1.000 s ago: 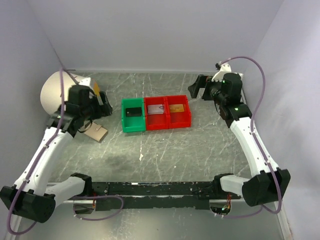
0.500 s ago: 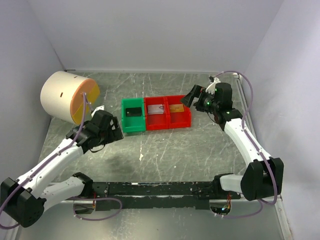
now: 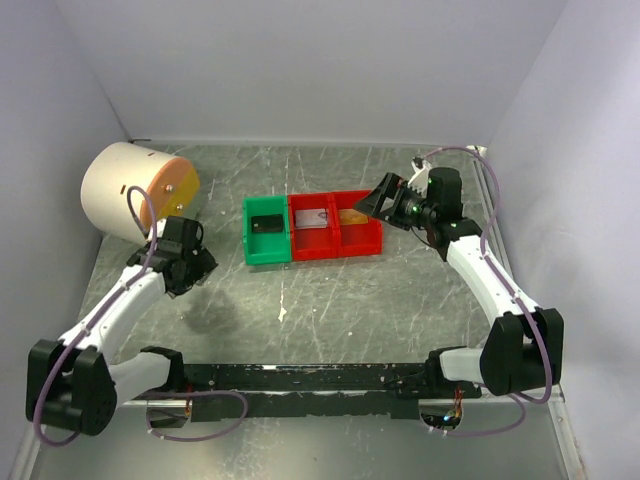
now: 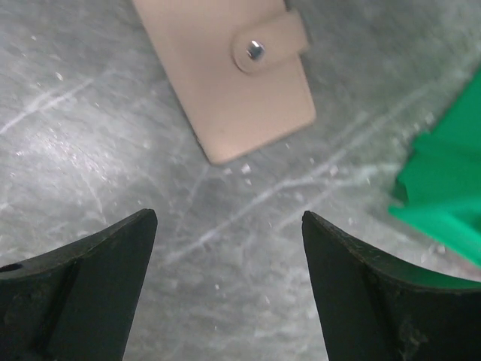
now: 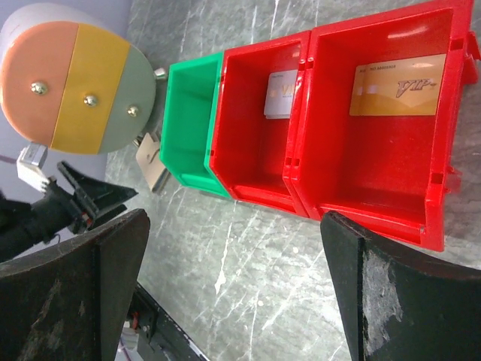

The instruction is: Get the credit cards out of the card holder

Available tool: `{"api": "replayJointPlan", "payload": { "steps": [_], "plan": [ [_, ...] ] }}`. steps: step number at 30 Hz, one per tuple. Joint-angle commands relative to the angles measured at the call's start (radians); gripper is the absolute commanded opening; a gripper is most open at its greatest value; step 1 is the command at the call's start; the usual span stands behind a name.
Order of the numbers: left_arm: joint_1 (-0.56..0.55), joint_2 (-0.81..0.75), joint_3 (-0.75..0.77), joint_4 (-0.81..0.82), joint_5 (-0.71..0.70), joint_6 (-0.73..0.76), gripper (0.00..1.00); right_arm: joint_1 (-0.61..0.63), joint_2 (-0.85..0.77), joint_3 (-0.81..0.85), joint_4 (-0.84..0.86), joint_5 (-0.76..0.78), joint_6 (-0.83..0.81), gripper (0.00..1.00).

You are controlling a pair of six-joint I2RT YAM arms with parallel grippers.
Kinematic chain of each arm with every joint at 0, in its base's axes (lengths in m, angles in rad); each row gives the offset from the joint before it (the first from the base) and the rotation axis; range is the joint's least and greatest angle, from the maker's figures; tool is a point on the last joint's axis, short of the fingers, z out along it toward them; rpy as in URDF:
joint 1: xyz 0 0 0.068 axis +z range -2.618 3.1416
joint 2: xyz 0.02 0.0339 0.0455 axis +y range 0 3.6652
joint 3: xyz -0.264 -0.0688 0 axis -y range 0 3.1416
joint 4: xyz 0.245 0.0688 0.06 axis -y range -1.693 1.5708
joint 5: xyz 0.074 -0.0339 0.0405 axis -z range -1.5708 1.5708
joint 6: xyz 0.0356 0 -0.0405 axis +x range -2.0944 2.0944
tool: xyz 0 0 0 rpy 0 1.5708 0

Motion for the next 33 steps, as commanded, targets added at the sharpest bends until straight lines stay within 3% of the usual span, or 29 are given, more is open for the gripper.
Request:
{"api": "replayJointPlan", "payload": {
  "steps": [1,10,15,20,27,33],
  "plan": [
    [0.065,0.078,0.009,0.092,-0.055,-0.032,0.89,-0.01,0.0,0.041,-0.019,-0.01,-0.01,0.99],
    [0.089,0.14,-0.006,0.148,-0.117,-0.113,0.82,-0.01,0.014,0.044,-0.056,0.003,-0.021,0.99],
    [0.112,0.165,-0.08,0.276,-0.086,-0.142,0.74,-0.011,0.027,0.038,-0.046,-0.009,-0.001,0.99],
    [0.115,0.234,-0.056,0.237,-0.02,-0.142,0.59,-0.01,0.04,0.045,-0.066,-0.025,-0.001,0.99],
    [0.115,0.161,-0.15,0.221,0.031,-0.147,0.21,-0.01,0.028,0.044,-0.075,-0.008,0.01,0.99],
    [0.115,0.073,-0.22,0.242,0.095,-0.148,0.07,-0.01,0.032,0.021,-0.054,-0.02,0.029,0.99]
  ]
}}
